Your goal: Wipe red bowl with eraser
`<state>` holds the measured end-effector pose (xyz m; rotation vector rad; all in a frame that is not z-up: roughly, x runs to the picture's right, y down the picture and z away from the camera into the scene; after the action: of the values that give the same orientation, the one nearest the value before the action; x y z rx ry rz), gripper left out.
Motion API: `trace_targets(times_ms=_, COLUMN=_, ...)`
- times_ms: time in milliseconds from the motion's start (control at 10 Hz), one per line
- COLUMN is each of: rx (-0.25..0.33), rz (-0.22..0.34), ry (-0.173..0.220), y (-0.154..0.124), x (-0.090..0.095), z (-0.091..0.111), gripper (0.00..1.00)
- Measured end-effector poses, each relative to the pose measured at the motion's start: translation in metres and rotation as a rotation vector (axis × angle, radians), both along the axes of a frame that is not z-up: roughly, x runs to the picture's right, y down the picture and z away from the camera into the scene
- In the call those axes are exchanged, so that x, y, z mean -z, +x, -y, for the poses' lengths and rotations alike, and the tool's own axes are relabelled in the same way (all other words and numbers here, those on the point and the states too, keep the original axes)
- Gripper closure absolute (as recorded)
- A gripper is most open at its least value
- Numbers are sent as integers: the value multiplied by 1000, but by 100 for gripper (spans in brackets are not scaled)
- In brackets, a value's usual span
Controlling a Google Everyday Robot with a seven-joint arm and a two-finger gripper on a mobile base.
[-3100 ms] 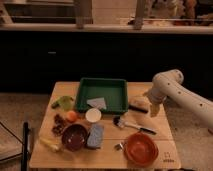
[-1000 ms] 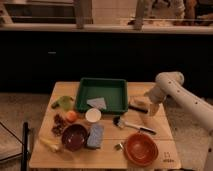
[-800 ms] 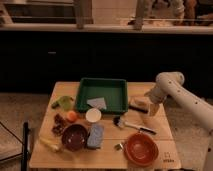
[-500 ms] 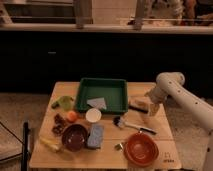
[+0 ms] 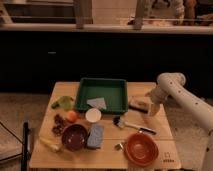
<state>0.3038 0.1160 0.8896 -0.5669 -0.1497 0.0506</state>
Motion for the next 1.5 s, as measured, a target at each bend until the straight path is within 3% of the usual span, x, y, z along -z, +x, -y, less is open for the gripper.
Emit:
trace_targets(times_ms=600, rx=-50, rz=23, ry=18, y=-21, x=-7, z=4, gripper=20)
trace_targets(times_ms=1100, rx=-178, rz=11, ry=6, y=-29, x=-26, z=3, gripper=20)
trace_targets(times_ms=1500, rx=-234, rz=16, ry=-7, y=-40, x=-35, z=3, gripper=20)
